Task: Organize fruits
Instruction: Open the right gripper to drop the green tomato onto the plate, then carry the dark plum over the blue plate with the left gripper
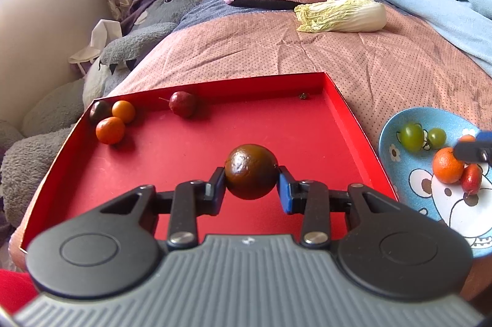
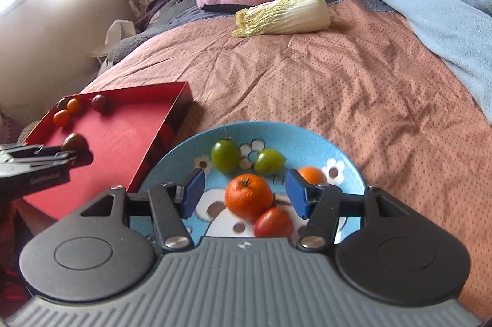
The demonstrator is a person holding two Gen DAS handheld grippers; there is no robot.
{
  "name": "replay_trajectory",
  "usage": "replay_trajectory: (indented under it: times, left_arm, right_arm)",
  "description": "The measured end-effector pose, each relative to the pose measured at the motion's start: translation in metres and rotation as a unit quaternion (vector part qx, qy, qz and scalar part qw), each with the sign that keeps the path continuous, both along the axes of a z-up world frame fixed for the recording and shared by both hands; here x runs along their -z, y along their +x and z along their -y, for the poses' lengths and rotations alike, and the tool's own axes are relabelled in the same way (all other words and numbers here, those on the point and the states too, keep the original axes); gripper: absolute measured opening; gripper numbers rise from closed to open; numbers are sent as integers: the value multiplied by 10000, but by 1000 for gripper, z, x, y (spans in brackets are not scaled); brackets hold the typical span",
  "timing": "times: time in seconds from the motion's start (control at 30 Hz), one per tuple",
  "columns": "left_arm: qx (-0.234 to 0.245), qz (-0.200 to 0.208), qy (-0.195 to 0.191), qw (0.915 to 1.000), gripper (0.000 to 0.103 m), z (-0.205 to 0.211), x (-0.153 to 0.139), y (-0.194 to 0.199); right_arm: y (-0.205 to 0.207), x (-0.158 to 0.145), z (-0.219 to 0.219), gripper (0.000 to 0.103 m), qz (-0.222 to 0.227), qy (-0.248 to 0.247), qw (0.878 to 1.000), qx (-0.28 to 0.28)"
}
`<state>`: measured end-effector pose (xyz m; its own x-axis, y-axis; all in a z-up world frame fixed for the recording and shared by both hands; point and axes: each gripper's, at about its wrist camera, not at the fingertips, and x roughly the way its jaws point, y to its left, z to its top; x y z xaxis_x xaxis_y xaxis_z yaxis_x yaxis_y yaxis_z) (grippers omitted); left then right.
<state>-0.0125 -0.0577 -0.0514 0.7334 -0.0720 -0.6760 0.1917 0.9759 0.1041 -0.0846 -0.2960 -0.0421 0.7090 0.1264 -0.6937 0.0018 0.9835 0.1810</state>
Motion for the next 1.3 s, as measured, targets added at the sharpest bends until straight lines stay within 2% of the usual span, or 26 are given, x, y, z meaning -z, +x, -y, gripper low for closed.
replay_trajectory:
  times: [0.3,0.57,0.7,1.03,1.17,1.3]
  left_arm:
    - [149,82,119,9998,39,7,-1,-6]
    - [244,248,87,9994,39,15,-9,-13]
    - [467,322,136,9983,39,30,-12,-23]
    - [935,279,-67,9952,39,66,-19,-36]
    - [1191,211,-109,9926,39,82,-18,-41]
    - [1440,147,-101,9894,39,98,-14,-47]
  right_arm:
    - [-33,0,-11,74,75,56,9997,-225]
    - [-40,-1,-2,75,93,204,9995,-212]
    - [-42,-1,4,75,107,262,9995,-148]
    - [-46,2,13,76,88,286,9995,-45]
    - [-50,-3,21,76,289,282,9991,161]
    - [-56,-10,36,76,564,382,9958,604]
